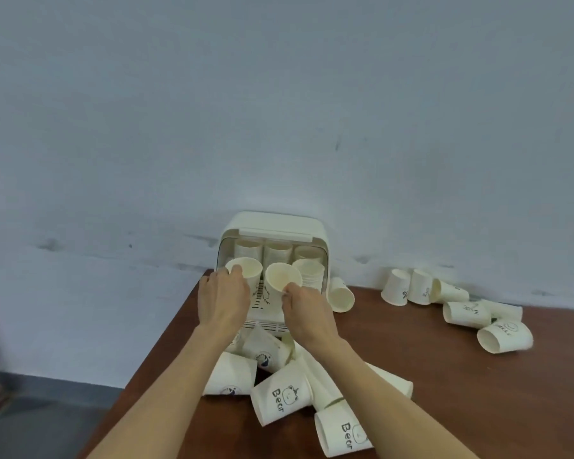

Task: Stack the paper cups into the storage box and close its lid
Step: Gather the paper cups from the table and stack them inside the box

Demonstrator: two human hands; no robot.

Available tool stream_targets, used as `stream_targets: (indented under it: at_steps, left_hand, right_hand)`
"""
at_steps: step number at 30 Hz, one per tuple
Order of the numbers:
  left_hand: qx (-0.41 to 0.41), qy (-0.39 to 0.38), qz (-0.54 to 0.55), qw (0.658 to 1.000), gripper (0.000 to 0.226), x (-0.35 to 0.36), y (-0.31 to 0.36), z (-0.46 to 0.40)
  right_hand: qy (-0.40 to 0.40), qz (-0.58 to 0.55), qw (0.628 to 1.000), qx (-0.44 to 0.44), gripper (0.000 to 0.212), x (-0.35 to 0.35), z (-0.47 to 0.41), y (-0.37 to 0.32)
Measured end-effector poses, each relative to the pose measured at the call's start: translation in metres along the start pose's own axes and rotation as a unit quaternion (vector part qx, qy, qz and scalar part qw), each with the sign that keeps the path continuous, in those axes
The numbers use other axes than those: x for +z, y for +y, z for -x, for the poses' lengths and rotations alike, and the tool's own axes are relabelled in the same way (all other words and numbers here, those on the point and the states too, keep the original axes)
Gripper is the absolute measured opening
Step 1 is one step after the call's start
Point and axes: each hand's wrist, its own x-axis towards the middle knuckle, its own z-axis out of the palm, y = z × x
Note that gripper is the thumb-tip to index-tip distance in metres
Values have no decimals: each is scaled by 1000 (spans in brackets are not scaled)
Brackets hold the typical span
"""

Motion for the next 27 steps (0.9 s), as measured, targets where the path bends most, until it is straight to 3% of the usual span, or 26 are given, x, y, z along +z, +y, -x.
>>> stream_targets:
  at_steps: [8,15,27]
  left_hand:
    - [-8,-21,8,1000,22,41,-23,-18]
    - [2,-81,-40,996,23,72,-35,-24]
    - [8,-111,-26,993,28,69,-37,-25]
  right_hand:
    - [-41,49,997,35,12,45,-29,-3]
    - [-109,126,985,32,22,64,-48,4]
    - [-55,121,991,13,27,75,-44,6]
